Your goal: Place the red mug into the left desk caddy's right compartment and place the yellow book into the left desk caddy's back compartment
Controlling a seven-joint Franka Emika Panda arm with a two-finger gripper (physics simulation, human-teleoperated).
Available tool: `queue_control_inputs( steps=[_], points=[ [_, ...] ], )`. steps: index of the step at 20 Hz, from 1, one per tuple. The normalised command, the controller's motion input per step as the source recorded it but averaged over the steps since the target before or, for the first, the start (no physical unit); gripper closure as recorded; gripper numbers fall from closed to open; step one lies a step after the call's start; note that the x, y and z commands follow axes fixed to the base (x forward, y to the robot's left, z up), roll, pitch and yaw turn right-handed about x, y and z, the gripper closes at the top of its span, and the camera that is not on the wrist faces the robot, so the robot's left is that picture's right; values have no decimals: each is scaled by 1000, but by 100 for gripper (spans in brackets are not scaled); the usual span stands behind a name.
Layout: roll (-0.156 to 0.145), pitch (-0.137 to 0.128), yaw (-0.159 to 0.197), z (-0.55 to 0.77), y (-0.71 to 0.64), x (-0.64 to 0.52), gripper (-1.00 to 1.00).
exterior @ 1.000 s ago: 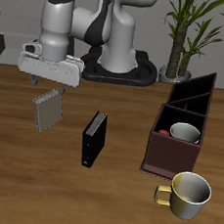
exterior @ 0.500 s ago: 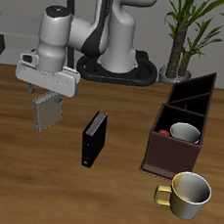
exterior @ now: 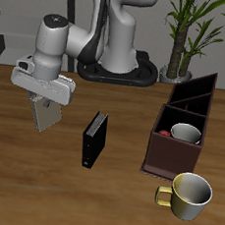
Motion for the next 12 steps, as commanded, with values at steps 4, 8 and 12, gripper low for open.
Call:
queue_control_inputs(
  steps=[4,8,12],
  points=[
    [15,-8,-16,83,99,83,100],
    [-15,-34,17,297,236,-21,100],
    [-76,-3,-8,365,310,-119,100]
  ],
)
